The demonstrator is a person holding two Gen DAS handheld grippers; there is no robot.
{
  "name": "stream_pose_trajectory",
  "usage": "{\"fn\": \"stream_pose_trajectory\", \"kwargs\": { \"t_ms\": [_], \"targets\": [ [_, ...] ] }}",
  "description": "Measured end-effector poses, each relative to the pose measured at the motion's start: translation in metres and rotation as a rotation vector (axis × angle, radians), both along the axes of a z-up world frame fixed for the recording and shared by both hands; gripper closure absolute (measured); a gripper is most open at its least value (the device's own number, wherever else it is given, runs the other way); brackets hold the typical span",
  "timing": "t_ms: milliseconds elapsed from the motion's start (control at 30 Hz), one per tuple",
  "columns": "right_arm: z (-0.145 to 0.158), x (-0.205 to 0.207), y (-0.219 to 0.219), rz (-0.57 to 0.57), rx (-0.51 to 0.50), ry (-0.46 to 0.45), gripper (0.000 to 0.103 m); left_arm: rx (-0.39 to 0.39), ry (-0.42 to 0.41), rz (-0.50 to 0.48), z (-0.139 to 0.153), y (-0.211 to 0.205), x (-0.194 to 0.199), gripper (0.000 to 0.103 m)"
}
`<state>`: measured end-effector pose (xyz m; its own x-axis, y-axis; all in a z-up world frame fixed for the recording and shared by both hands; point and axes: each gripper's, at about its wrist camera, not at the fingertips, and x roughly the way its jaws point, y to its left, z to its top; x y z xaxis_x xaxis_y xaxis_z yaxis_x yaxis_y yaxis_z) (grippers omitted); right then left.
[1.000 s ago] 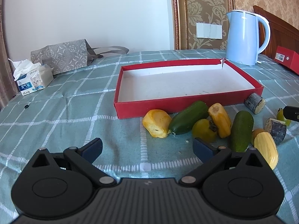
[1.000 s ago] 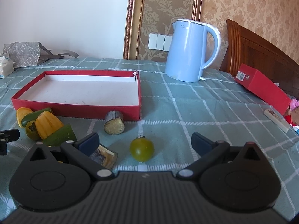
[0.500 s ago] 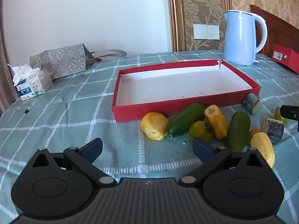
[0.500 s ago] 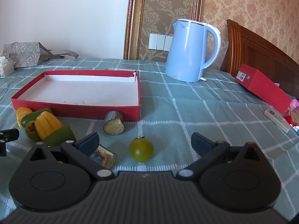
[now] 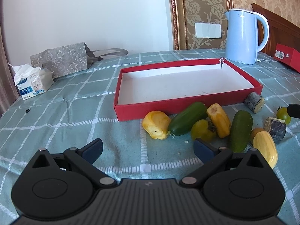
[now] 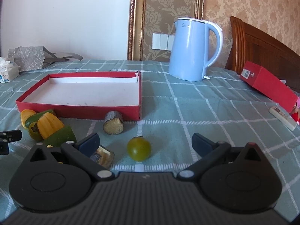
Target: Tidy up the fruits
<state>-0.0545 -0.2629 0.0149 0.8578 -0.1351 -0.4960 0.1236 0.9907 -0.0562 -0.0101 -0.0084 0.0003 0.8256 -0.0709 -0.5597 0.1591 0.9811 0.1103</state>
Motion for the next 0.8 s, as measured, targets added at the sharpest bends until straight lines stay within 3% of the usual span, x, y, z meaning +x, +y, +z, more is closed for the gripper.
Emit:
{"fn": "stream_pose_trajectory", "kwargs": {
  "t_ms": [233, 367, 633, 800],
  "targets": [
    [-0.001, -0.003, -0.001, 0.05, 0.051, -0.003, 0.0, -0.022, 0.017, -0.015, -0.009, 0.025, -0.007, 0.0],
    [0.0, -0.005, 0.001, 0.035, 0.027, -0.023, 0.0, -0.039, 0.017, -0.04, -0.013, 0.038, -0.014, 0.0],
    [-0.008, -0.001, -0.005, 0.015, 0.056, -0.014, 0.0, -0.092, 0.028, -0.114, -0.002, 0.024, 0.001, 0.0],
    [-0.012, 0.0, -0.012, 0.003, 0.079, -0.007, 0.0, -0.036, 0.032, -0.062, -0.004, 0.009, 0.011, 0.0]
  ]
}}
